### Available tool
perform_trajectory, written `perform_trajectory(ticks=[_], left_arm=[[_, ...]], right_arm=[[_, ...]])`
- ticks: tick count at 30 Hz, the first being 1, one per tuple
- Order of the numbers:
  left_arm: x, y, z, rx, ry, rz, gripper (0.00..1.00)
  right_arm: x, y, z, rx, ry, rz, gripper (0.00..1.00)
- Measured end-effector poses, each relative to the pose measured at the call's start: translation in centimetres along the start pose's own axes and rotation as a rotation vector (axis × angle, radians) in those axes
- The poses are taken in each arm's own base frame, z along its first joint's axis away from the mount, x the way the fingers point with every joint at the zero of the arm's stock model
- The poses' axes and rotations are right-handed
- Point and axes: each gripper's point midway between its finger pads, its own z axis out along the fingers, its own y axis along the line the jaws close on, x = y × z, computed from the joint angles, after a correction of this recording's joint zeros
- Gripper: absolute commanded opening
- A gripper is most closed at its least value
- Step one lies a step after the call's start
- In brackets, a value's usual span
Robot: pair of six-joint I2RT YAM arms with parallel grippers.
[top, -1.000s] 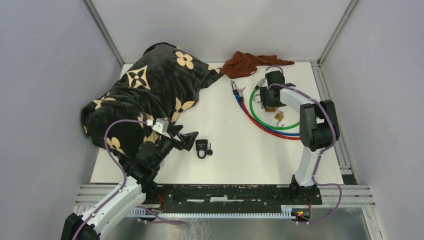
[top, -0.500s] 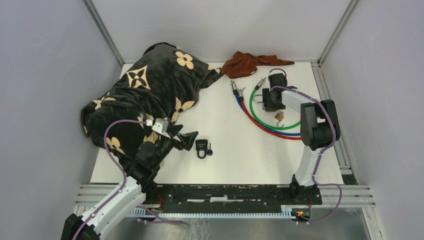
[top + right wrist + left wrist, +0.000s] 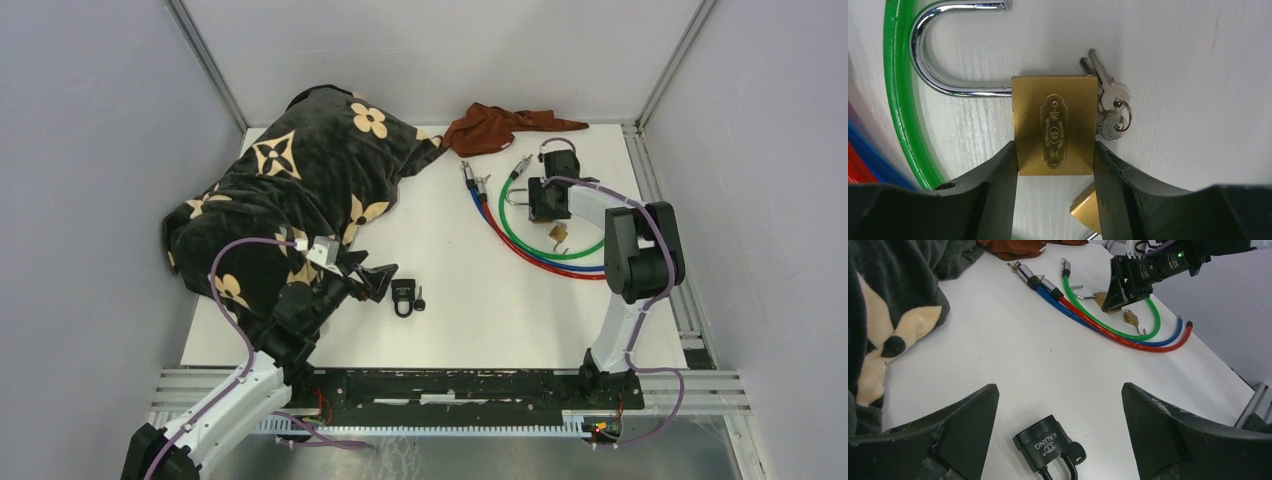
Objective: Lock with the key
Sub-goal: Pick up the lock from the center of the board.
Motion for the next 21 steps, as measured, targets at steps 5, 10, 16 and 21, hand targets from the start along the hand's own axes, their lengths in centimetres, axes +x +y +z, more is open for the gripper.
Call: perform_trajectory(ticks=[5, 10, 16, 21], left_arm=[[2.5, -1.4, 0.3, 0.096, 0.116, -0.001, 0.94], [4.6, -4.2, 1.3, 0.270, 0.259, 0.140, 0.94], [5.3, -9.6, 6.4, 0.550, 0.339, 0.513, 1.00], [6.9, -10.2, 13.0, 0.637, 0.364, 0.706, 1.00]], right_arm=[[0.6, 0.6, -0.7, -0.061, -0.034, -0.024, 0.00], [2.8, 1.3, -2.6, -0.136, -0.022, -0.027, 0.00], [3.6, 2.9, -4.7, -0.239, -0.076, -0.008, 0.00], [3.9, 4.3, -5.8, -0.327, -0.111, 0.027, 0.00]])
